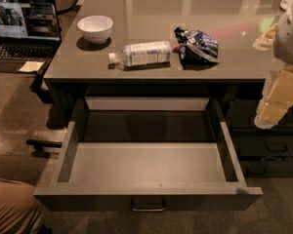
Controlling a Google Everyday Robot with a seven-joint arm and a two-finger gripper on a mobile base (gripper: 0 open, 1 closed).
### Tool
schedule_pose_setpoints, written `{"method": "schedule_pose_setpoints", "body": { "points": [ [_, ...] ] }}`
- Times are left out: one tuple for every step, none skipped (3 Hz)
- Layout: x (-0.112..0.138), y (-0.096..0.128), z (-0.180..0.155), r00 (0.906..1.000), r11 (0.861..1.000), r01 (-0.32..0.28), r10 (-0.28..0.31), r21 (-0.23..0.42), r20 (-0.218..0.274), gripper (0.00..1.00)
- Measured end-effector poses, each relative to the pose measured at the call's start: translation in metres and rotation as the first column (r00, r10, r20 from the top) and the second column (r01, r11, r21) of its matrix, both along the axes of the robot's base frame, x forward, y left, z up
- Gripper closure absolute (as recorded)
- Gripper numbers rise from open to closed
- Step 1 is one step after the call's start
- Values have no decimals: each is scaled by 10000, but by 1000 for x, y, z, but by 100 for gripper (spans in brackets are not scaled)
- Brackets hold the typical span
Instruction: Place blue chip bag into top drawer
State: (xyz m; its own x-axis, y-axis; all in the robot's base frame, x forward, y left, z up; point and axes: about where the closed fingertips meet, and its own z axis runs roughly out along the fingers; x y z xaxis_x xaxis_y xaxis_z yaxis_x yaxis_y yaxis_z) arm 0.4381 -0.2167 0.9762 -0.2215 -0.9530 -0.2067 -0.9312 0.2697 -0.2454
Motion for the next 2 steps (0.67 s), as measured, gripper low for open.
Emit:
{"method": "schedule_pose_setpoints", "body": {
  "points": [
    [1, 0, 1, 10000, 10000, 12, -12, 8, 22, 0],
    [23, 3, -9, 9974, 9948, 670, -688, 773, 209, 0]
  ]
}}
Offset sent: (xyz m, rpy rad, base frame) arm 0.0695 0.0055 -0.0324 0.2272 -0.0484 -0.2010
